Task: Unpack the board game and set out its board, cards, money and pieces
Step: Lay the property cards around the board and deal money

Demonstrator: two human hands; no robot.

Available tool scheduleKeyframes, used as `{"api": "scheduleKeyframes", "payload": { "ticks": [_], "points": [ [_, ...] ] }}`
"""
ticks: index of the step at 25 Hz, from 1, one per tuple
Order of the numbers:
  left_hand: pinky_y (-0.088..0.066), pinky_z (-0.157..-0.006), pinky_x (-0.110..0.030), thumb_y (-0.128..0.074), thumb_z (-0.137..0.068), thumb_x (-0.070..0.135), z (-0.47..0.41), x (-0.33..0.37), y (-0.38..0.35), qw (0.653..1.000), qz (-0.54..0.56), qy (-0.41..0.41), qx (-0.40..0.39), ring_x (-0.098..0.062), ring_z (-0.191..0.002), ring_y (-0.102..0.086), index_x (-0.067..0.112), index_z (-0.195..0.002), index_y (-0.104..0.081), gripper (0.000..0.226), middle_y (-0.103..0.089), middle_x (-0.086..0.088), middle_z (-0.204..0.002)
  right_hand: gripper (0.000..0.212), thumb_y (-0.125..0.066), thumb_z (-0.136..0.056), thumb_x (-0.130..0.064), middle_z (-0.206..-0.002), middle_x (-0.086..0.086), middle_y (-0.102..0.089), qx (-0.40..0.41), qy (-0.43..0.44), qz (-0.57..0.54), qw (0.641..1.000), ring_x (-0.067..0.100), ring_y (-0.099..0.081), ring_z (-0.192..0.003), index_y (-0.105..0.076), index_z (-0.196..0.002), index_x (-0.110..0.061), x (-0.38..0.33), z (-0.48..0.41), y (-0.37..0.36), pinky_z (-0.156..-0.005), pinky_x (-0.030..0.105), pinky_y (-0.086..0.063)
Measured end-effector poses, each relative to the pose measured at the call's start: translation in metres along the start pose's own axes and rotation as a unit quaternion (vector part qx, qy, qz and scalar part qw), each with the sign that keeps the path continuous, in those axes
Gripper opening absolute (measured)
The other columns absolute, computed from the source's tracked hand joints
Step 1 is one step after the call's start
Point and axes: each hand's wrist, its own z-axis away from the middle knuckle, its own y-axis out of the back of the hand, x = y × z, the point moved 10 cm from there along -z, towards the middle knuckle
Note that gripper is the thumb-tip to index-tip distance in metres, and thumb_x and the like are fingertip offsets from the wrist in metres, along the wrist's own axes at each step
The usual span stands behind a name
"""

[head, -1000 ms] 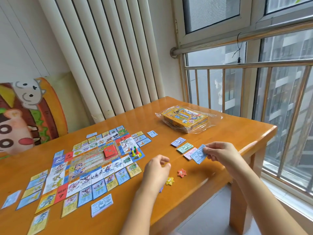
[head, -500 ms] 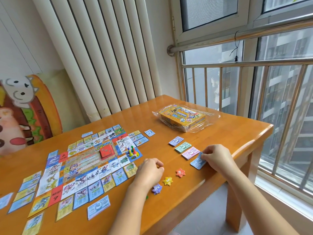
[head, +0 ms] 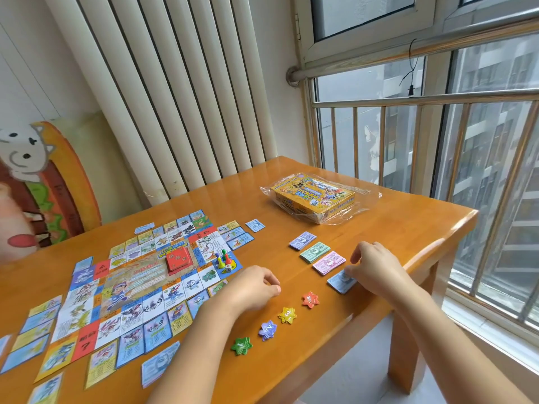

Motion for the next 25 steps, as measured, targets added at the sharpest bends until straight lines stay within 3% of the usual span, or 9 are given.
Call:
{"api": "scheduleKeyframes", "payload": {
  "ticks": [6,11,15,18,20,22,25],
  "points": [
    [-0.04,-0.1,-0.028,-0.054,-0.094,0.034,-0.027,0.003,0.003,1.0,0.005,-0.004,-0.001,-0.016,-0.123,-0.049,0.026,-0.127,-0.058,0.034,-0.051,-0.002,-0.136,0.028,-0.066,-0.085,-0.038,-0.108,0.002,-0.049,0.001,0.032,-0.039,0.999,0.017,-0.049,-0.093,-0.057,-0.104,-0.02,-0.011,-0.03,0.024,-0.075,0.026,-0.037],
    [-0.042,-0.095,-0.027,-0.054,-0.093,0.034,-0.051,0.001,0.01,1.0,0.002,0.001,0.009,-0.016,-0.119,-0.051,0.027,-0.12,-0.062,0.029,-0.053,-0.001,-0.132,0.026,-0.068,-0.085,-0.032,-0.107,0.006,-0.062,0.02,0.087,-0.036,0.995,0.019,-0.052,-0.092,-0.064,-0.103,-0.013,-0.052,-0.087,0.056,-0.072,0.029,-0.039],
    [-0.047,-0.086,-0.026,-0.056,-0.092,0.034,-0.053,-0.002,0.019,0.998,0.055,-0.013,0.022,-0.011,-0.1,-0.057,0.026,-0.103,-0.066,0.016,-0.061,0.004,-0.111,0.021,-0.069,-0.084,-0.024,-0.091,0.011,-0.068,-0.003,0.09,-0.041,0.995,0.024,-0.057,-0.082,-0.068,-0.089,-0.004,-0.075,-0.112,0.049,-0.064,0.033,-0.043],
    [-0.044,-0.068,-0.025,-0.059,-0.09,0.035,-0.036,-0.019,0.057,0.986,0.117,-0.002,0.118,-0.008,-0.08,-0.055,0.023,-0.085,-0.056,0.013,-0.058,0.007,-0.089,0.019,-0.071,-0.081,-0.027,-0.075,0.001,-0.058,-0.048,0.13,-0.03,0.99,0.021,-0.052,-0.078,-0.056,-0.075,-0.016,-0.108,-0.115,0.02,-0.054,0.028,-0.034],
    [-0.04,-0.059,-0.024,-0.061,-0.088,0.036,-0.022,-0.035,0.082,0.975,0.134,0.008,0.178,-0.009,-0.072,-0.054,0.021,-0.077,-0.051,0.021,-0.057,0.006,-0.082,0.017,-0.071,-0.081,-0.025,-0.085,0.003,-0.059,-0.041,0.143,-0.032,0.988,0.022,-0.053,-0.084,-0.058,-0.086,-0.015,-0.127,-0.123,0.008,-0.057,0.029,-0.036],
    [-0.038,-0.056,-0.023,-0.06,-0.089,0.037,-0.016,-0.042,0.088,0.972,0.146,0.012,0.183,-0.009,-0.072,-0.054,0.02,-0.078,-0.051,0.023,-0.058,0.005,-0.083,0.038,-0.072,-0.08,-0.025,-0.107,0.011,-0.061,-0.011,0.101,-0.053,0.993,0.027,-0.056,-0.1,-0.058,-0.111,-0.007,-0.118,-0.148,0.01,-0.071,0.031,-0.043],
    [-0.037,-0.056,-0.021,-0.058,-0.091,0.038,-0.018,-0.041,0.072,0.981,0.152,0.02,0.118,-0.003,-0.072,-0.051,0.02,-0.093,-0.053,0.019,-0.054,0.009,-0.087,0.09,-0.079,-0.072,-0.045,-0.129,0.019,-0.052,-0.02,-0.024,-0.035,0.999,0.033,-0.051,-0.118,-0.037,-0.139,-0.003,-0.071,-0.184,0.01,-0.095,0.041,-0.047]
  ]
}}
